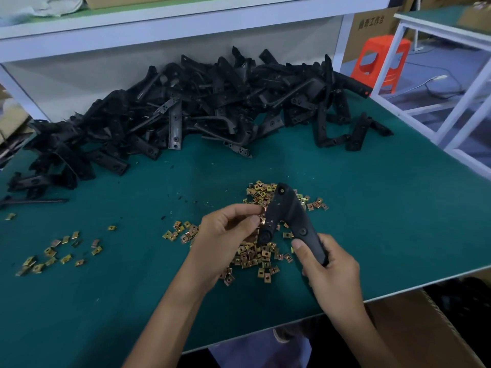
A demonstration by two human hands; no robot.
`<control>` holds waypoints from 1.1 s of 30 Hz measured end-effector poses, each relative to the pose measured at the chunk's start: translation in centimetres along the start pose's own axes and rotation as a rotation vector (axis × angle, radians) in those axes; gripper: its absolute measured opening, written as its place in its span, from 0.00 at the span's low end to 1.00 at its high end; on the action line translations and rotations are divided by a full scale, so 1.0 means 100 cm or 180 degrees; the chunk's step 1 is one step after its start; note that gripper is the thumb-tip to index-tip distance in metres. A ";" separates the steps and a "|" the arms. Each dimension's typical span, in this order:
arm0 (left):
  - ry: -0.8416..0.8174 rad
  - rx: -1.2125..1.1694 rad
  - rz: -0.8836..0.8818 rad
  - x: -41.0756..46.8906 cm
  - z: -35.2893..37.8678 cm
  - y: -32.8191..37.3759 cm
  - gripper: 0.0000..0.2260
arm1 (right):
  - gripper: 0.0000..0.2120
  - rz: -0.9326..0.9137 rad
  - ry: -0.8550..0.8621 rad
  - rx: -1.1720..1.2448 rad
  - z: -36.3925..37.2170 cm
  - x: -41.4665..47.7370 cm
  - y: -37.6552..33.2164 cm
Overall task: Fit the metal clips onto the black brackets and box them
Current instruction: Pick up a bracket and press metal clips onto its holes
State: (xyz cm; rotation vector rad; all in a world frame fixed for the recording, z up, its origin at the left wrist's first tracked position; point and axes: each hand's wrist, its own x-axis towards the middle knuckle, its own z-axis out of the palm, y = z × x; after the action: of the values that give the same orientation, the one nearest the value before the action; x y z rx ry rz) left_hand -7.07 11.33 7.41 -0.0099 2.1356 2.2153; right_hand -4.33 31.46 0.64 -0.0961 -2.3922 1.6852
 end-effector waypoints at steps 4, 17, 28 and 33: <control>-0.0099 0.0323 0.0066 0.003 -0.005 0.003 0.10 | 0.16 -0.0095 -0.0016 -0.0114 0.002 0.000 -0.001; 0.0584 0.2354 0.0166 0.059 -0.033 -0.013 0.05 | 0.20 0.0120 0.0311 0.0207 0.000 -0.002 -0.004; 0.0140 0.3185 0.0124 0.093 -0.024 -0.027 0.04 | 0.18 -0.0056 0.0316 0.0015 0.001 -0.002 -0.001; 0.0338 0.2034 0.0238 0.064 -0.029 -0.006 0.03 | 0.19 -0.0023 0.0286 0.0066 0.002 -0.003 -0.002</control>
State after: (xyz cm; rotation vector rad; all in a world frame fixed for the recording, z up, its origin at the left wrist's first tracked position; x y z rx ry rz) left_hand -13.54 8.68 6.38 -0.0157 2.8361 1.4902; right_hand -4.05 31.14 0.69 -0.1563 -2.3071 1.6656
